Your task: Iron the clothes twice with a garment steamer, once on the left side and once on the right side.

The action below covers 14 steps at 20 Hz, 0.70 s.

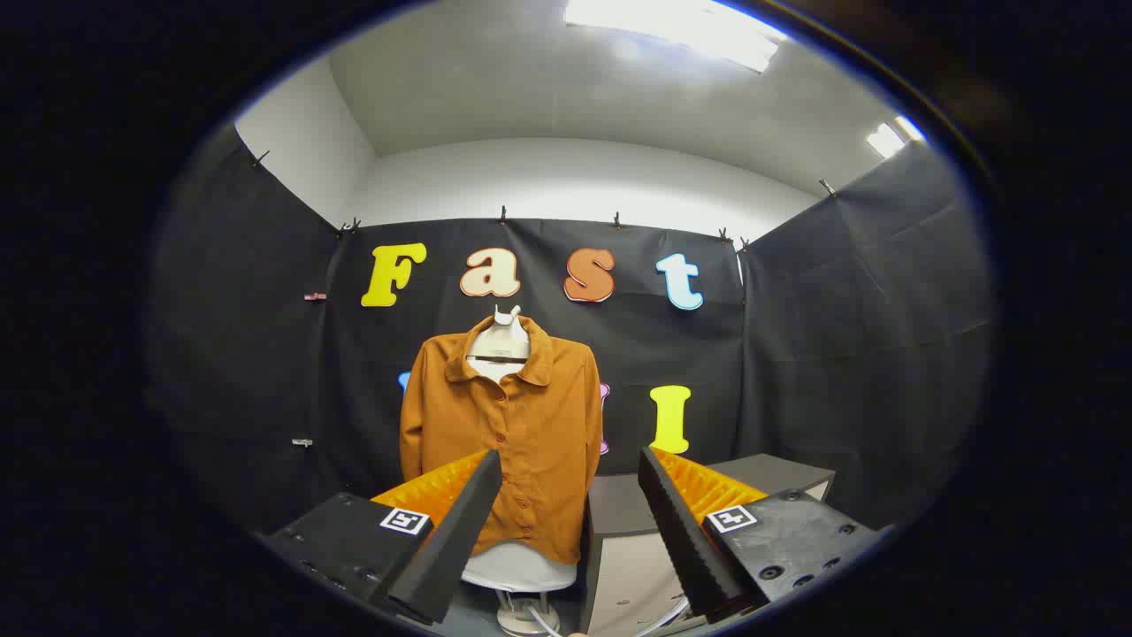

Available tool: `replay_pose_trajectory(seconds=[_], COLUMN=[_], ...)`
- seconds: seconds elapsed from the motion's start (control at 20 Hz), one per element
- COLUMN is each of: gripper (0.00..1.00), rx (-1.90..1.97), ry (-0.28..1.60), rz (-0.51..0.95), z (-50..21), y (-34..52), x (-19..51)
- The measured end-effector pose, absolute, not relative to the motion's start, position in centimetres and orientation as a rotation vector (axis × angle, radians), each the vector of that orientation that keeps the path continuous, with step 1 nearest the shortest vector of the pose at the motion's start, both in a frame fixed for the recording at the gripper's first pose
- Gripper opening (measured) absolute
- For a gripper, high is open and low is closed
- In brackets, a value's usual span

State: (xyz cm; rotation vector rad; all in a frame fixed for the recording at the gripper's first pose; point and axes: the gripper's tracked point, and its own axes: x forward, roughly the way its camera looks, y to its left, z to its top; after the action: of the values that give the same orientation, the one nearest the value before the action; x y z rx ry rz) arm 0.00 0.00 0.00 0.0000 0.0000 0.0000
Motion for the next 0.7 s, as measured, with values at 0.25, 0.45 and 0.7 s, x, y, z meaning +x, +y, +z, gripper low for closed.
replay_pose_trajectory(seconds=[0.25, 0.45, 0.7], gripper=[0.98, 0.98, 0.98], rx=[-0.004, -0.012, -0.006], ry=[0.002, 0.008, 0.006], rz=[0.027, 0.022, 0.028], z=[0.2, 0.2, 0.5], y=[0.7, 0.7, 1.0], x=[-0.4, -0.7, -1.2])
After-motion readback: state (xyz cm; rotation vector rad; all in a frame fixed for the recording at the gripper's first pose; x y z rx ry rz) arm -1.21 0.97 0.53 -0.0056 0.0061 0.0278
